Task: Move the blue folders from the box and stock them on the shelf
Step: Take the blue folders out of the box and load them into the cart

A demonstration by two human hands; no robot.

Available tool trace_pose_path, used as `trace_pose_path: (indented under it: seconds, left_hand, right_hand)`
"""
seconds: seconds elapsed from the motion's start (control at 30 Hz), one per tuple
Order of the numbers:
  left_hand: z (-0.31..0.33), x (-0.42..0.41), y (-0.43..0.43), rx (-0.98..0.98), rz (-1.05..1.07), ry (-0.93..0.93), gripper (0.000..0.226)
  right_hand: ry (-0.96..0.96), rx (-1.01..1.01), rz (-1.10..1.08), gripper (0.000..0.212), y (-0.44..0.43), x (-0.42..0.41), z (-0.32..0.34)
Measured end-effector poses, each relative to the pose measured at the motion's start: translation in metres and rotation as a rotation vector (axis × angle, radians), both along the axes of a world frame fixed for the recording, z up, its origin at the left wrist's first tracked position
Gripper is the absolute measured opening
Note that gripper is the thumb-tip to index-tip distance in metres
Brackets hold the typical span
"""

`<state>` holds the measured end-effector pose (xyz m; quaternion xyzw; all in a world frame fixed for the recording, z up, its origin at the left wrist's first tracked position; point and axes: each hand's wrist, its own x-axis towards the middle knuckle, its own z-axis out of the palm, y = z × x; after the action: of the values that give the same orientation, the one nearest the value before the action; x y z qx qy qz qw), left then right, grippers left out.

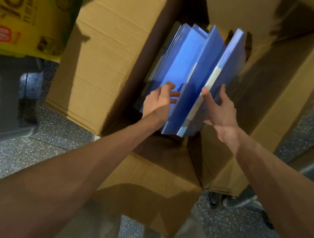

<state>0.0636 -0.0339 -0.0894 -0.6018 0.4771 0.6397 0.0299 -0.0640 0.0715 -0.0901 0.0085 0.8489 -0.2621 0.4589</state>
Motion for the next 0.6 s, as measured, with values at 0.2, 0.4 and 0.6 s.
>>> trace_pose_path:
  seconds: [0.2, 0.4, 0.6]
  left_hand:
    - [0.013, -0.006, 0.008, 0.359, -0.043, 0.159, 0.056]
    - [0.021, -0.012, 0.017, 0.429, -0.208, 0.096, 0.052]
    - [0.059, -0.009, 0.012, 0.185, -0.307, -0.006, 0.037]
  right_hand:
    - [0.113, 0.078, -0.001, 0.113, -0.012, 0.007, -0.007]
    - [0.250, 0.096, 0.035, 0.044, 0.008, 0.003, -0.002]
    - [0.297, 0.192, 0.020, 0.036, 0.033, -0.004, 0.052]
